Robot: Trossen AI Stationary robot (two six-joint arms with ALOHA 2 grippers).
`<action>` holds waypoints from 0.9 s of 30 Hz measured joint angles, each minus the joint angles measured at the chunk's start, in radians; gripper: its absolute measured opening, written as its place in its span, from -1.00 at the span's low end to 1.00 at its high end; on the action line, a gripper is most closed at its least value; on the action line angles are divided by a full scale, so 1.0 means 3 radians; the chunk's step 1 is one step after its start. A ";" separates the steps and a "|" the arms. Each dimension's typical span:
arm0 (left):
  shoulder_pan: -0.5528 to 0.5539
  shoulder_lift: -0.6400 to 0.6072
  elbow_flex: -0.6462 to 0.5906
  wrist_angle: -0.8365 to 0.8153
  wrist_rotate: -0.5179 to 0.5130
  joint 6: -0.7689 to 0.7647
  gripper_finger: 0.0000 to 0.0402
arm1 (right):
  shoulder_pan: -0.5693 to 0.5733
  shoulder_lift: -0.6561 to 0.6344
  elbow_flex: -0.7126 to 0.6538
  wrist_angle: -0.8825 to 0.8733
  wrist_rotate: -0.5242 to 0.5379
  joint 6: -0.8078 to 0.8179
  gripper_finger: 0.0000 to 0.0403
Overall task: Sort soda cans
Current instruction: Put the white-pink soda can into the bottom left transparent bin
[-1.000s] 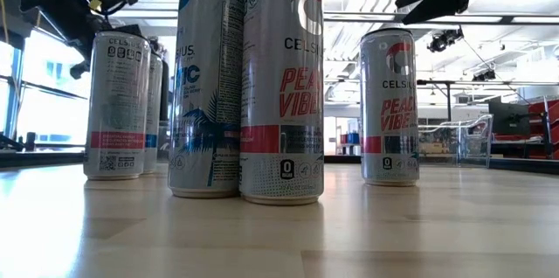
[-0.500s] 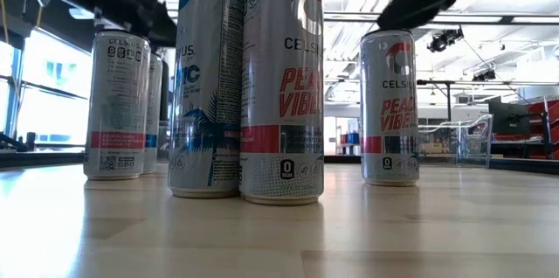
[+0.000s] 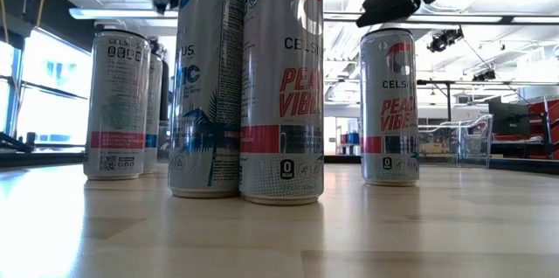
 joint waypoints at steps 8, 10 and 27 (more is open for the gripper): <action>-0.0324 0.0398 0.0711 -0.0459 0.0018 0.0269 -0.68 | 0.0272 0.0165 0.0000 0.0360 -0.0162 -0.0088 0.78; -0.0369 0.0443 0.0804 -0.0474 0.0038 0.0229 -0.68 | 0.0395 0.0139 0.0000 0.0358 -0.0025 -0.0079 0.78; -0.0366 0.0536 0.0982 -0.1061 0.0010 -0.0093 -0.32 | 0.1173 -0.0905 0.0000 -0.1302 0.1349 0.1254 0.78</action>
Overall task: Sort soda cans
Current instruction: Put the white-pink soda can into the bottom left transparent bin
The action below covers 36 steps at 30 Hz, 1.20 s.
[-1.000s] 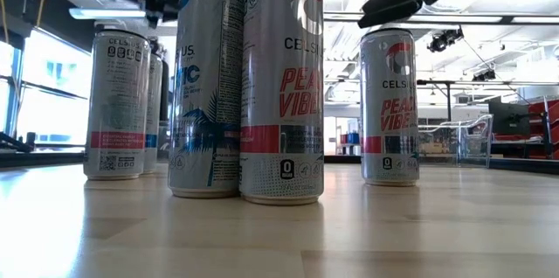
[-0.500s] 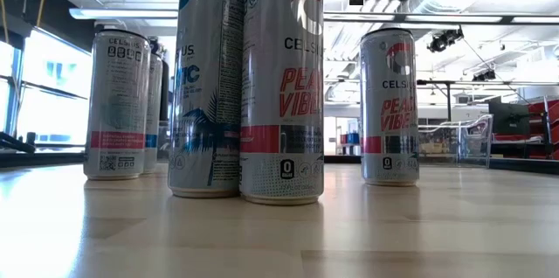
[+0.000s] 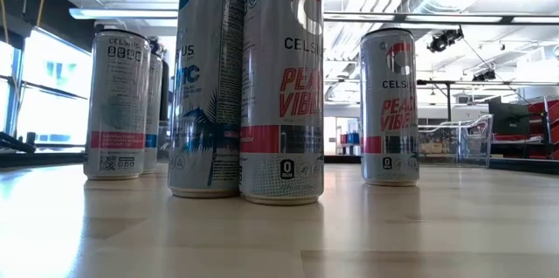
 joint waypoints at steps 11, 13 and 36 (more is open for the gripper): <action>-0.0003 0.0135 -0.0001 -0.0807 -0.0048 -0.0299 -0.27 | -0.0099 0.0324 -0.0073 0.0280 -0.0678 -0.0553 0.78; -0.0010 0.0114 0.0018 -0.0924 -0.0049 -0.0240 -0.27 | -0.0117 0.0377 -0.0074 0.0494 -0.0649 -0.0764 0.78; -0.0273 0.0109 0.0323 -0.1528 -0.0053 -0.0733 -0.27 | -0.0182 -0.0180 -0.0032 -0.0178 -0.0377 -0.0197 0.78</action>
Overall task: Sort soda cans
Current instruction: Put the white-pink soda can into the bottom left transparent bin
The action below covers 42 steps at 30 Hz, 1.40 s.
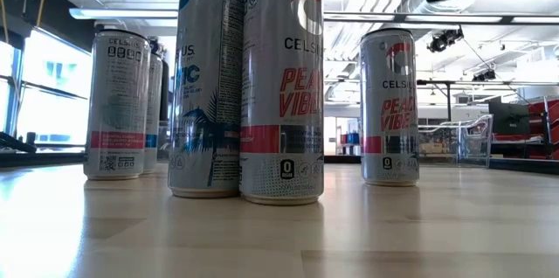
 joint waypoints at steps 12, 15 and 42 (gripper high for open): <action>-0.0646 0.0051 -0.0003 0.0047 -0.0010 -0.0259 -0.27 | 0.0000 0.0543 -0.0240 0.0956 -0.0730 -0.0407 0.78; -0.0763 0.0094 -0.0003 0.0068 -0.0198 -0.0403 -0.27 | -0.0052 0.0775 -0.0240 0.1271 -0.0648 -0.0614 0.78; -0.0836 0.0552 -0.0005 0.0387 -0.0394 -0.0224 -0.27 | -0.0570 0.1751 -0.0237 0.1994 -0.1029 -0.0689 0.33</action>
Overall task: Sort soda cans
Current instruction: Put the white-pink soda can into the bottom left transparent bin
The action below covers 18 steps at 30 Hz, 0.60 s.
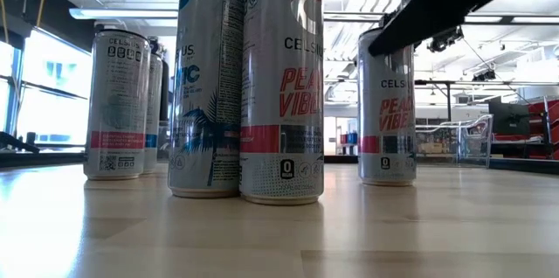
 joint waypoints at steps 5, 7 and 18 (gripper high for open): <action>0.0113 0.0000 -0.0083 0.0290 0.0016 0.0137 -0.27 | -0.0069 -0.0099 0.0058 0.0153 0.0008 -0.0142 0.19; 0.0206 0.0003 -0.0148 0.0509 0.0083 0.0309 -0.25 | -0.0178 -0.0098 0.0076 0.0311 -0.0016 -0.0226 0.19; 0.0740 0.0001 -0.0282 0.0941 0.0532 0.0614 -0.05 | -0.0778 0.0397 0.0072 0.0882 -0.0774 -0.0281 0.19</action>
